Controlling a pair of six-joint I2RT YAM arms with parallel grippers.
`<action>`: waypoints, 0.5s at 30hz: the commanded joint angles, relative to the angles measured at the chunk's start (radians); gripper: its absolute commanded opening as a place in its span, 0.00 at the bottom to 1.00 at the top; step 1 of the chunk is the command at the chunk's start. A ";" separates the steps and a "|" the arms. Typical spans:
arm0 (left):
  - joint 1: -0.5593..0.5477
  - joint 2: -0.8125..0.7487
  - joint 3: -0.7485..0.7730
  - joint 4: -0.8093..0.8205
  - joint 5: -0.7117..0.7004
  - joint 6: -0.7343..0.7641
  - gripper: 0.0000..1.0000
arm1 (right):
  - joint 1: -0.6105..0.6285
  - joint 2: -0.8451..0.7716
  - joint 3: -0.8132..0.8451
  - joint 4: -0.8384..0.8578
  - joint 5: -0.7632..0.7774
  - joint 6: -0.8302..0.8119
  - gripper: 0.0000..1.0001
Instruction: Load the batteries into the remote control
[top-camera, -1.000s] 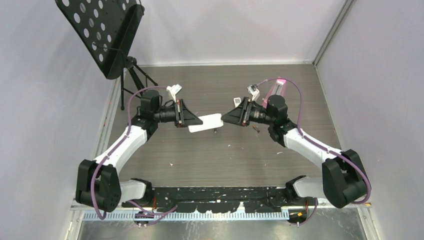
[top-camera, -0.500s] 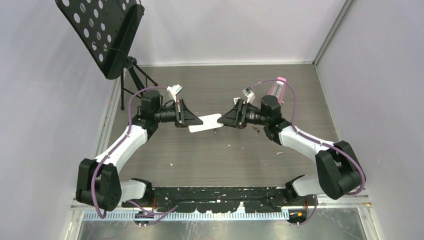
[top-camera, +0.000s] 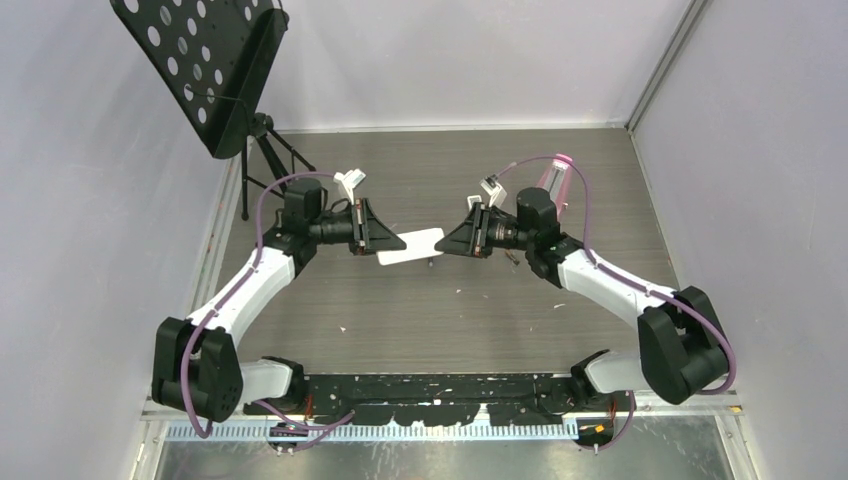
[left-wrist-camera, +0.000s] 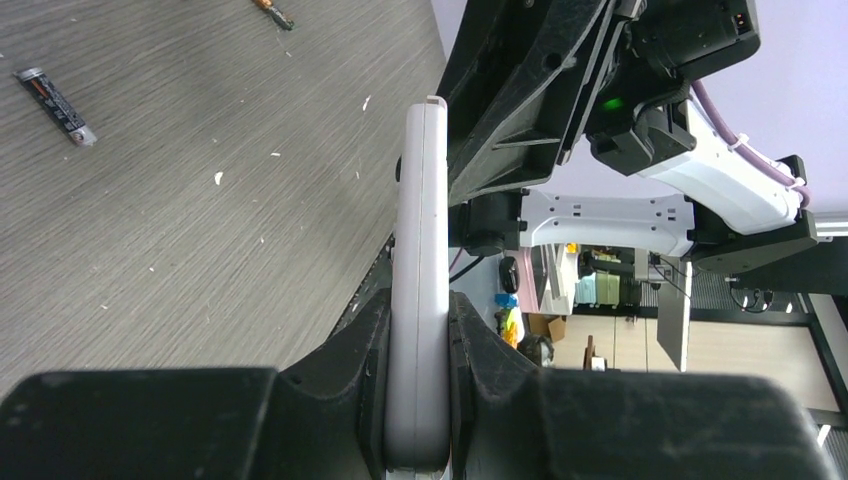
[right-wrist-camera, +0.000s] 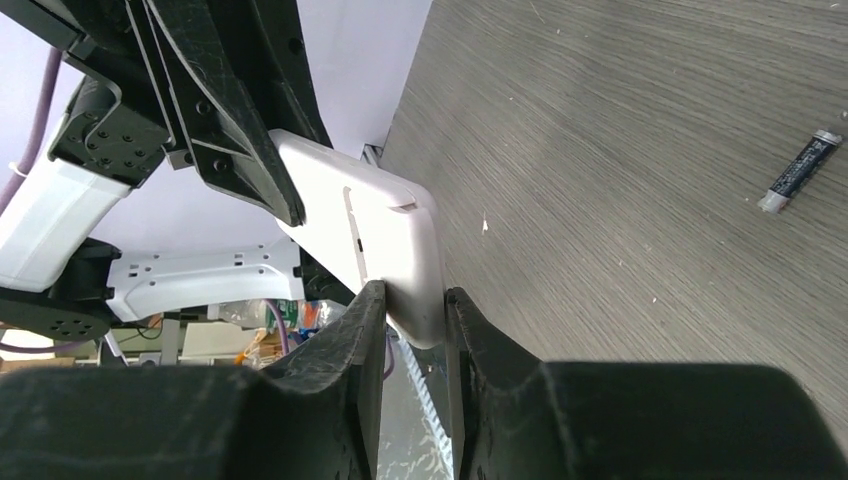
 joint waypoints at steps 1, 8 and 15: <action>0.004 -0.004 0.045 -0.062 -0.031 0.042 0.00 | -0.004 -0.046 0.049 -0.120 0.079 -0.093 0.26; 0.004 0.006 0.060 -0.110 -0.054 0.069 0.00 | -0.003 -0.060 0.054 -0.134 0.085 -0.086 0.27; 0.003 0.022 0.059 -0.114 -0.074 0.067 0.00 | -0.003 -0.051 0.013 -0.007 0.045 0.012 0.01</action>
